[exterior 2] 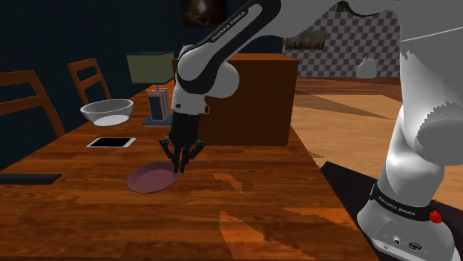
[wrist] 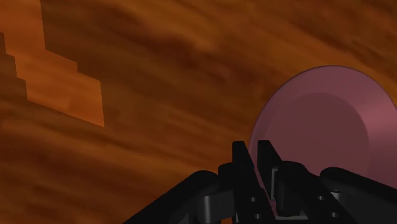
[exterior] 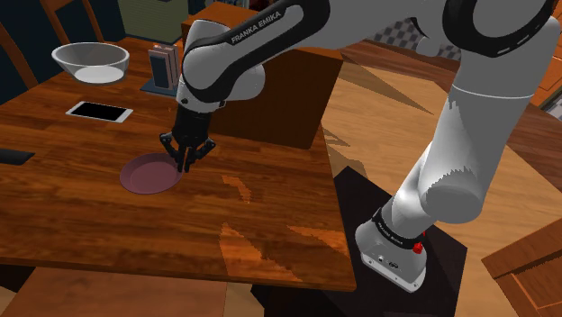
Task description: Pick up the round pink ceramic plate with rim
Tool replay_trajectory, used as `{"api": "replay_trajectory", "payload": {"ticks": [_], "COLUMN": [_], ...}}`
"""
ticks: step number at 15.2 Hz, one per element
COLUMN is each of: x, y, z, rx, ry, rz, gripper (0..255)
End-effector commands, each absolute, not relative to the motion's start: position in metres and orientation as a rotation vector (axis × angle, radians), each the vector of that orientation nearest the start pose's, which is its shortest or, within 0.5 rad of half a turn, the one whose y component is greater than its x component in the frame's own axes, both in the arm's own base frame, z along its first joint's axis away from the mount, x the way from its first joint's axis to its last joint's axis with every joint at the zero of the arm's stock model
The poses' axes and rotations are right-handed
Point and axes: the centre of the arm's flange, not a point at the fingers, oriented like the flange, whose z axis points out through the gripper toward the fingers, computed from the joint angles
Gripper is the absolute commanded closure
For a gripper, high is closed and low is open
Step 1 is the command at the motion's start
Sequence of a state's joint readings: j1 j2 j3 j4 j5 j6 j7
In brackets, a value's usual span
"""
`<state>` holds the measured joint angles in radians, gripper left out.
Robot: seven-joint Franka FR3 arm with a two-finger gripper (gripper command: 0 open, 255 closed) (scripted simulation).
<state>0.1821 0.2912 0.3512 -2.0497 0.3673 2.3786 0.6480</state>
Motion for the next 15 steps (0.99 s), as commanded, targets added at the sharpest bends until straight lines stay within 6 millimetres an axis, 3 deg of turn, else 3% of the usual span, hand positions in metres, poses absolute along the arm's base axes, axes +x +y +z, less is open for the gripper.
{"api": "replay_trajectory", "payload": {"ticks": [1, 15], "x": [0.515, 0.515], "y": [0.301, 0.301], "z": [0.311, 0.385], "rx": [-2.757, -2.757], "ry": [0.548, 0.548], "rz": [0.233, 0.233], "gripper": [255, 255]}}
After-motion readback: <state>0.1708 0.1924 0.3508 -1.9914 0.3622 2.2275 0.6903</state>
